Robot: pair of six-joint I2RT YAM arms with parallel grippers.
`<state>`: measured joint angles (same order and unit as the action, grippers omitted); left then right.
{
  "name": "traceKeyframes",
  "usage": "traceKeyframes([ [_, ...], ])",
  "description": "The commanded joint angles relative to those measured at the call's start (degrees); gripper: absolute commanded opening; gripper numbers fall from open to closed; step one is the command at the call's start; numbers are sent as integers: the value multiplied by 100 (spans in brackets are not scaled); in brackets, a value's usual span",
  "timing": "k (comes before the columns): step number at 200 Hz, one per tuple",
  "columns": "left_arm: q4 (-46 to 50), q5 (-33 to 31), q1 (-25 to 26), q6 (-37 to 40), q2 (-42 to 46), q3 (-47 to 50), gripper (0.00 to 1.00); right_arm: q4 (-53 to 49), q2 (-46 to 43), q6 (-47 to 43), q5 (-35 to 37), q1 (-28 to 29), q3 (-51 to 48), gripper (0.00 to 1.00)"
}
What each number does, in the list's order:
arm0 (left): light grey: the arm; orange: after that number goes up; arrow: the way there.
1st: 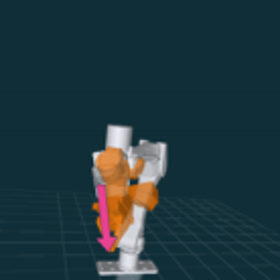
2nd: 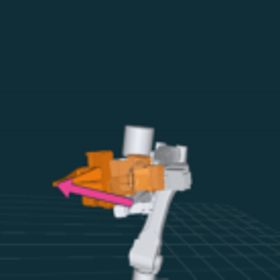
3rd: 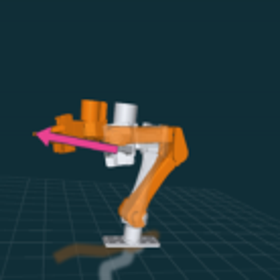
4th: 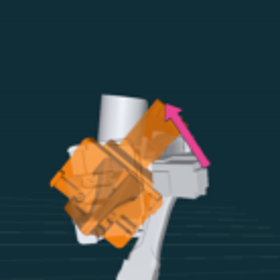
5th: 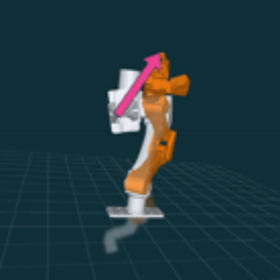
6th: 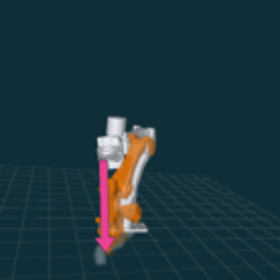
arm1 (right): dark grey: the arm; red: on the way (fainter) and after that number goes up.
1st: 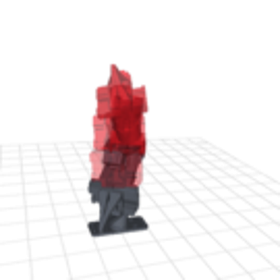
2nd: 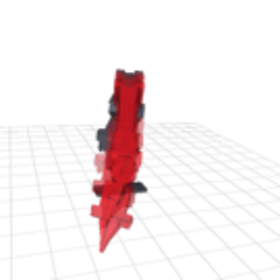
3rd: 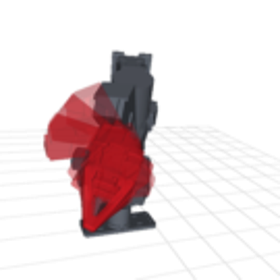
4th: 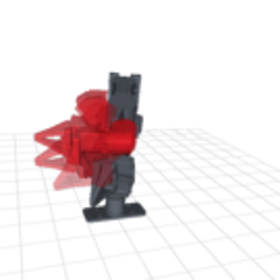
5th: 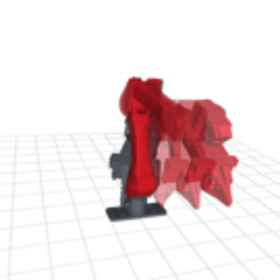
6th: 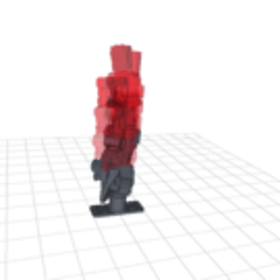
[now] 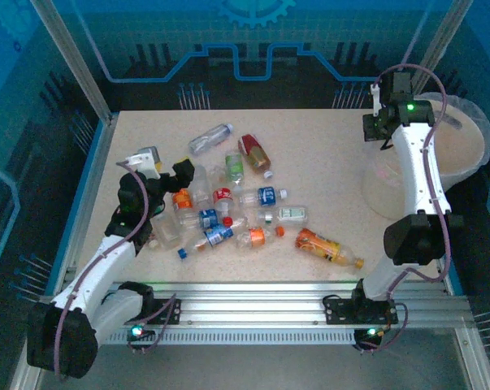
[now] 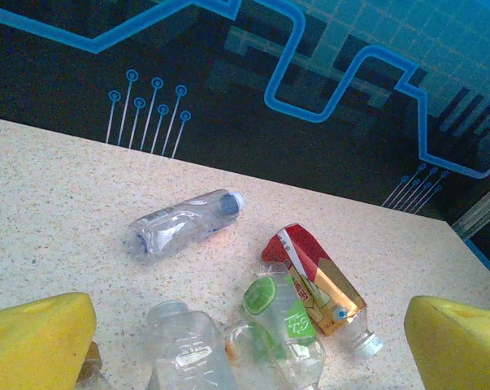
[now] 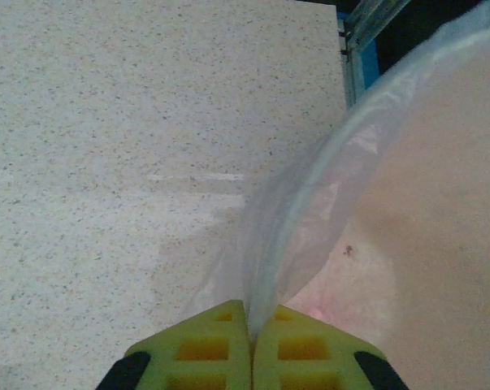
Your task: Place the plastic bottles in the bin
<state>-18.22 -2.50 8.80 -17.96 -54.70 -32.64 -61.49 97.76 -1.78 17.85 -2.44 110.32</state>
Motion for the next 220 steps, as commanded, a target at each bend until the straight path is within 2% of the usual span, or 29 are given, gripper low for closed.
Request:
traceKeyframes([
  [1,27,70,43,73,-17,-23,99,-198,173,-156,-591,-44,142,0],
  [90,17,-26,45,60,-32,12,99,-258,29,87,-2146,94,521,0],
  [153,-46,-88,43,42,-67,13,99,-312,101,282,-1856,1039,514,0],
  [220,-77,-68,44,-24,-54,28,99,-259,558,395,-1561,1951,1098,0],
])
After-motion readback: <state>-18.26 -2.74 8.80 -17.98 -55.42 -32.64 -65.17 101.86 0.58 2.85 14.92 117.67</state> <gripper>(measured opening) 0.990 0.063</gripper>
